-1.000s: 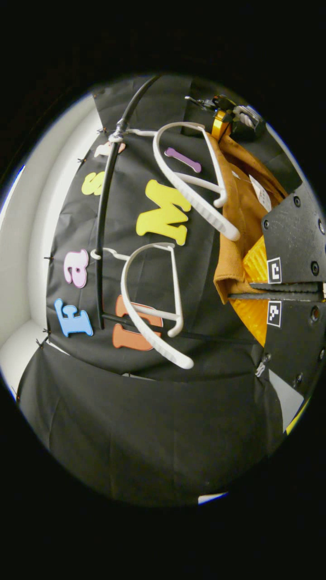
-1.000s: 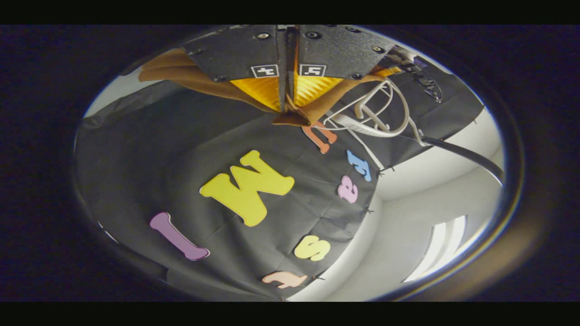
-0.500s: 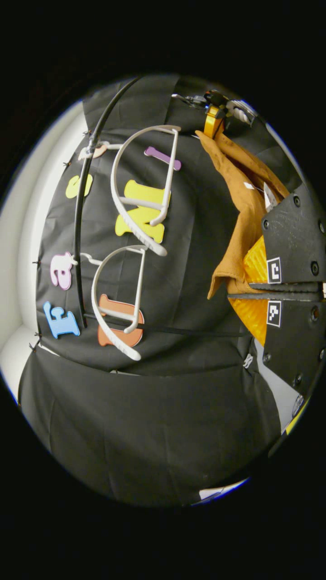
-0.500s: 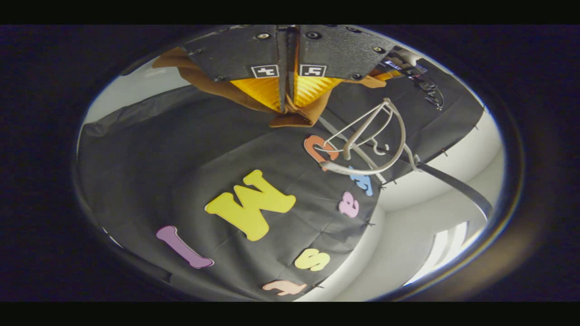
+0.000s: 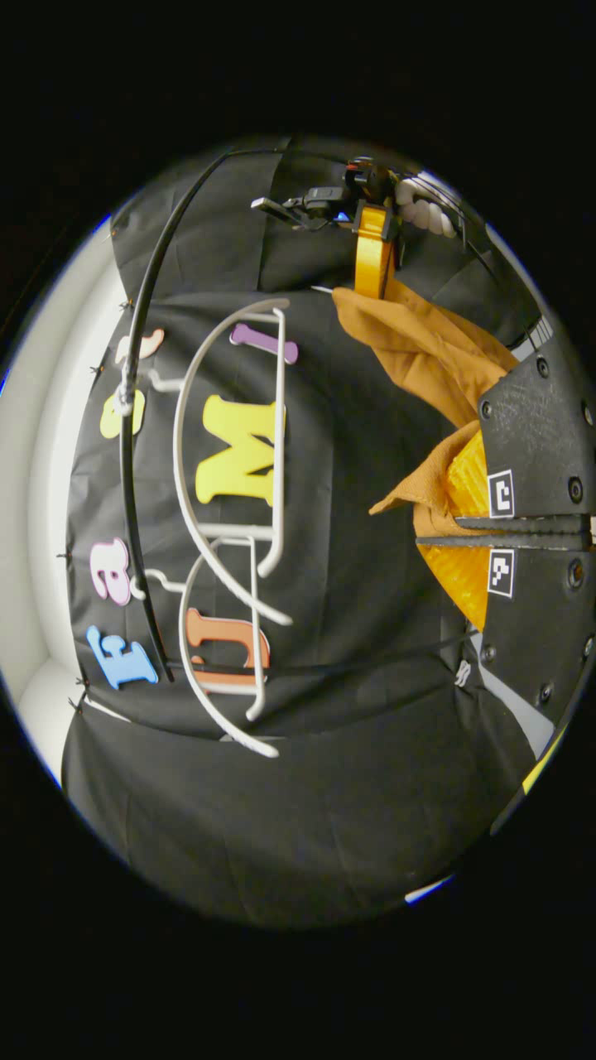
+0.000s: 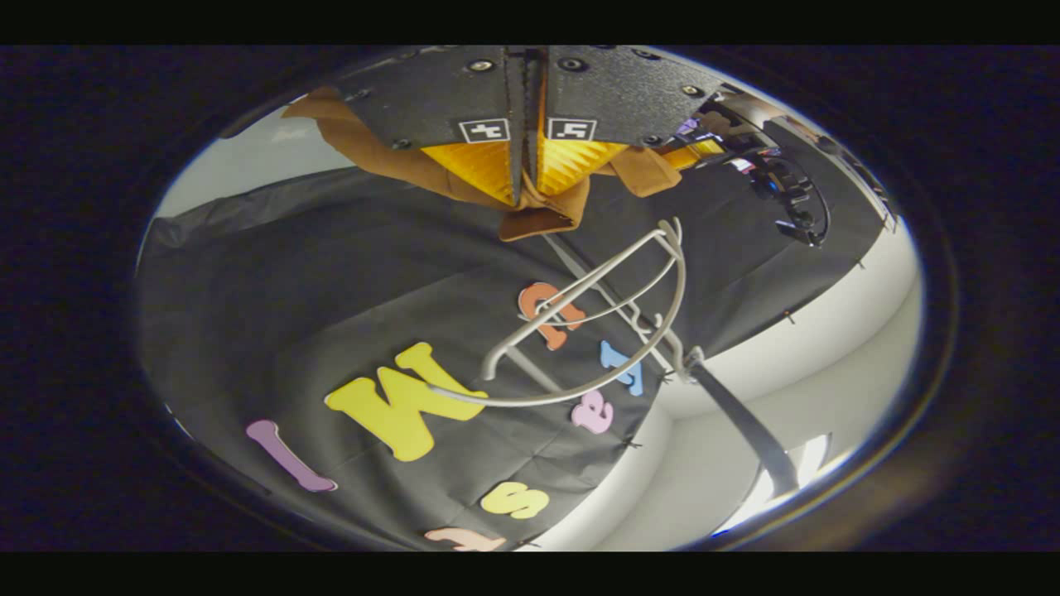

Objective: Grasp the clothes on the hanger with both hands and then place them into the laundry hamper below.

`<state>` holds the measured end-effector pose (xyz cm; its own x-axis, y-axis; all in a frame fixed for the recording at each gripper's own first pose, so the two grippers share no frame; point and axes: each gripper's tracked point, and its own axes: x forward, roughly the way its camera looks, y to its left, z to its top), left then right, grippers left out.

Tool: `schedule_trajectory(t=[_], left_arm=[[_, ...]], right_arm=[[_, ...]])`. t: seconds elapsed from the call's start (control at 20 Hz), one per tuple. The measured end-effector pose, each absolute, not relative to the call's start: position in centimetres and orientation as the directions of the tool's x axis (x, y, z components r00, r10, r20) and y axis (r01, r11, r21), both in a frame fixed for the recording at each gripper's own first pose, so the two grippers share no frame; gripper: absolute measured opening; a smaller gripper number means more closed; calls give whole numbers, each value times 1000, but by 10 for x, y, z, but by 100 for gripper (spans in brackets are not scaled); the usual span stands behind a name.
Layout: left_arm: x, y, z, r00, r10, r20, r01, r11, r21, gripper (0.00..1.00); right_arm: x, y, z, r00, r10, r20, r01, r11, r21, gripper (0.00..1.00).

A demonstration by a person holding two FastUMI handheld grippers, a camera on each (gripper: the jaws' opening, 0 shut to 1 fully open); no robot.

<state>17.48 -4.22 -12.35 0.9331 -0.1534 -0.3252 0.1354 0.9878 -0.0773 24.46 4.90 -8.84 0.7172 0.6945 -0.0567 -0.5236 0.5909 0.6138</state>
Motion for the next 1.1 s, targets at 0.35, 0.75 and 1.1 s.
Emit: schedule_trajectory(t=[0.35,0.75,1.1], left_arm=[[168,-86,-117,922,-253,-292,233,967,-103,4],[138,-101,-224,845,-323,-425,283,946,-157,0],[104,-95,-350,719,-308,-623,189,949,-251,0]], right_arm=[[202,117,-69,648,759,-62,-595,556,581,3],[186,125,-185,625,706,-335,-447,674,588,3],[162,103,-327,536,592,-601,-295,799,524,3]])
